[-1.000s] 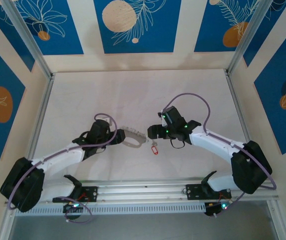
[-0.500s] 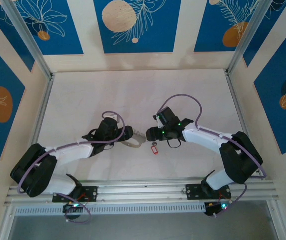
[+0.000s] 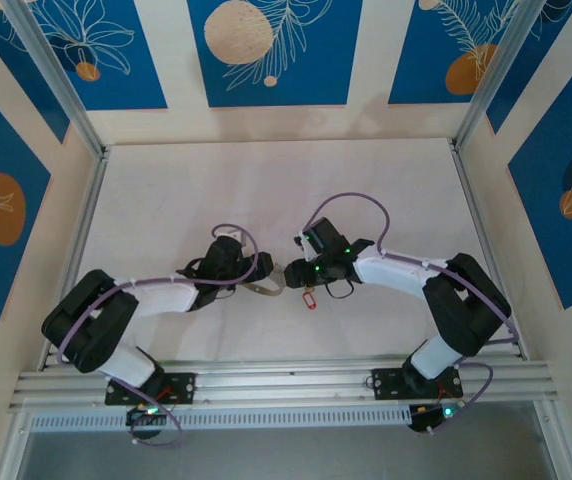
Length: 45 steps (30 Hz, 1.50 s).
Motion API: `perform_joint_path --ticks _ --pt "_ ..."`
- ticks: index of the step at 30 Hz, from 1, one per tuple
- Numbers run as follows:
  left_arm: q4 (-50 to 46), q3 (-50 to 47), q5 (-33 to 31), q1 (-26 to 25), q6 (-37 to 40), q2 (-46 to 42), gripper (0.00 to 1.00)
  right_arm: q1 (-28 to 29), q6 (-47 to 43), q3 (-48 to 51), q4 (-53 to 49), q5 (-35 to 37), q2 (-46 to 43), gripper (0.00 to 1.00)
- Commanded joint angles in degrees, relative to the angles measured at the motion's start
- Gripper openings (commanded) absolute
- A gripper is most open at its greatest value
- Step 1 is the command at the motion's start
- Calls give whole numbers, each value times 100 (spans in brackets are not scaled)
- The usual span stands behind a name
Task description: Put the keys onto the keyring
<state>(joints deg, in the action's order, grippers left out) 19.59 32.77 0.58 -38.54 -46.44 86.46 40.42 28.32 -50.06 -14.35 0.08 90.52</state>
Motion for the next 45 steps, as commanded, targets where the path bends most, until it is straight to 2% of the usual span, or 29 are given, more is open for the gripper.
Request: perform_joint_path --ticks 1,11,23,33,40,45 --pt "253 158 -60 -47 39 134 71 86 86 -243 103 -201 172 51" --pt "360 280 -251 42 305 443 72 113 130 -572 283 -274 757 47" --pt "607 409 -38 521 485 793 72 10 240 -1000 407 -270 1179 48" --pt "472 660 273 682 694 628 72 -17 244 -874 335 -298 668 50" --pt "381 477 624 676 506 37 72 48 258 -334 199 -77 38 51" --pt "134 285 828 672 367 -471 72 144 161 -57 95 62 -70 51"
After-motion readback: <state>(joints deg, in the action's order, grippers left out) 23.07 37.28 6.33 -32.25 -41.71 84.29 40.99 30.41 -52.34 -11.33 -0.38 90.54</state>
